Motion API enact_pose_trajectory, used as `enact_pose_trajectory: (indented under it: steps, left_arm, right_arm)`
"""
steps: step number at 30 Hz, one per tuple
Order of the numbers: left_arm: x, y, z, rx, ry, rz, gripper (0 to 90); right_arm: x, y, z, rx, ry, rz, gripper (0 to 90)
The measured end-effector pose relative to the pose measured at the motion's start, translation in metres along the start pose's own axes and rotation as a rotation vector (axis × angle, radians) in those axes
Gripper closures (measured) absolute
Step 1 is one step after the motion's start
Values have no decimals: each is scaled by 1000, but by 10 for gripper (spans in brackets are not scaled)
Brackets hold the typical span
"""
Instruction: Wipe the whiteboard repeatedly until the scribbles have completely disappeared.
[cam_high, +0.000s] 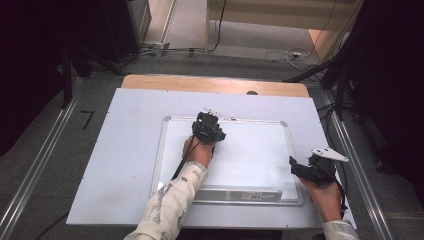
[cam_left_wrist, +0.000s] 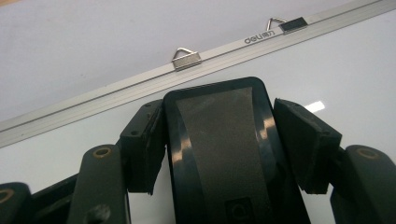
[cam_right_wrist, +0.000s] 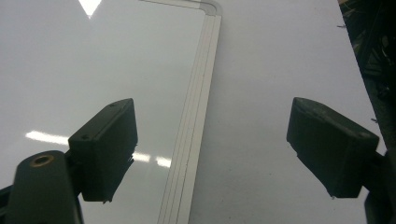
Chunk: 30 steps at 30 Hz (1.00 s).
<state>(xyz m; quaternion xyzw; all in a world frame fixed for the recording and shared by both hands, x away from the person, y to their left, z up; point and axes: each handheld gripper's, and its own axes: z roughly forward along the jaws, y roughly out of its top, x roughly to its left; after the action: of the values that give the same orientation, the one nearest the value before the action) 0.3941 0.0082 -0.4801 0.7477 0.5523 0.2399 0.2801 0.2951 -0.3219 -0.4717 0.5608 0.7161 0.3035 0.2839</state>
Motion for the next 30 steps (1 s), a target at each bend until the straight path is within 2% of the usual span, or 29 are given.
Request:
enact_pose_trajectory:
  steps: [4, 7, 18, 21, 30]
  left_arm:
    - [-5, -1, -1, 7, 0, 11, 377]
    - [-15, -2, -3, 4, -19, 29, 377]
    - [-70, -5, -8, -6, -102, 101, 376]
    - [-78, -5, -9, -6, -110, 110, 376]
    - [-84, -8, -12, 3, -146, 136, 375]
  right_arm:
    - [0, 0, 1, 2, 0, -2, 149]
    - [1, 1, 2, 3, 2, -4, 149]
    - [2, 1, 2, 3, 4, -6, 150]
    - [3, 1, 2, 1, 6, -10, 150]
    - [3, 2, 3, 6, 4, -9, 150]
